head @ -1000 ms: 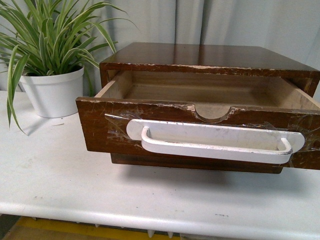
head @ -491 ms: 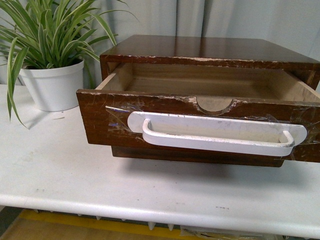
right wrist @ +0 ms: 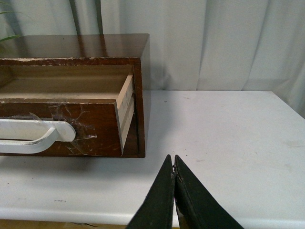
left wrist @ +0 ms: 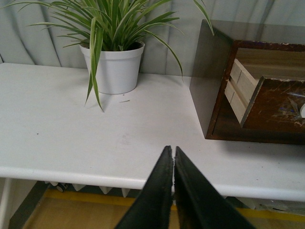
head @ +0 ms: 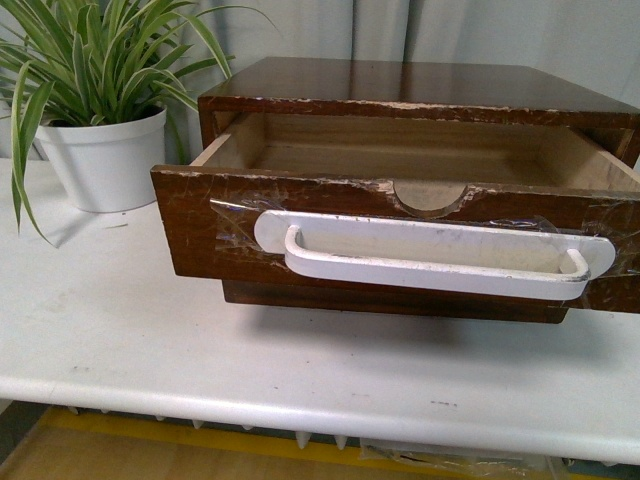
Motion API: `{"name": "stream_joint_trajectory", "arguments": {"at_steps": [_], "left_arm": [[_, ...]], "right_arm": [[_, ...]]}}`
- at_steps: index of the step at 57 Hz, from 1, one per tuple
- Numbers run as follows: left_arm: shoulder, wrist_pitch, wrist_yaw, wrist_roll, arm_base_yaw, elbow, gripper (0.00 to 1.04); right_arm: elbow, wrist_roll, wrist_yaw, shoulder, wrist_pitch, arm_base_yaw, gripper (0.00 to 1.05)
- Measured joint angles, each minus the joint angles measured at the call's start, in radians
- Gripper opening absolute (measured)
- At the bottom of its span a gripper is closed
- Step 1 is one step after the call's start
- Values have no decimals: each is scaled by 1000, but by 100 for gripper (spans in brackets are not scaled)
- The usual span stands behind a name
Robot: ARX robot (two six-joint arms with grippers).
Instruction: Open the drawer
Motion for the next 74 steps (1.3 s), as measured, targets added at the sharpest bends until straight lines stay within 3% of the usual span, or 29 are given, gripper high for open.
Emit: {"name": "stream_joint_trajectory", "arguments": {"at_steps": [37, 42, 58, 64, 66, 74], "left_arm": [[-1, 0, 0, 1, 0, 0, 5], [-1, 0, 0, 1, 0, 0, 19], [-1, 0, 0, 1, 0, 0, 80], [-1, 0, 0, 1, 0, 0, 98], [-1, 0, 0, 2, 0, 0, 100], [-1, 0, 0, 3, 0, 0, 99]], "right_arm": [[-50, -3, 0, -47, 8, -1, 2], [-50, -3, 0, -47, 8, -1, 15], [-50, -3, 0, -47, 8, -1, 76], [-50, -3, 0, -47, 8, -1, 94], [-50, -2, 0, -47, 8, -1, 98], [-50, -2, 0, -47, 8, -1, 96]]}}
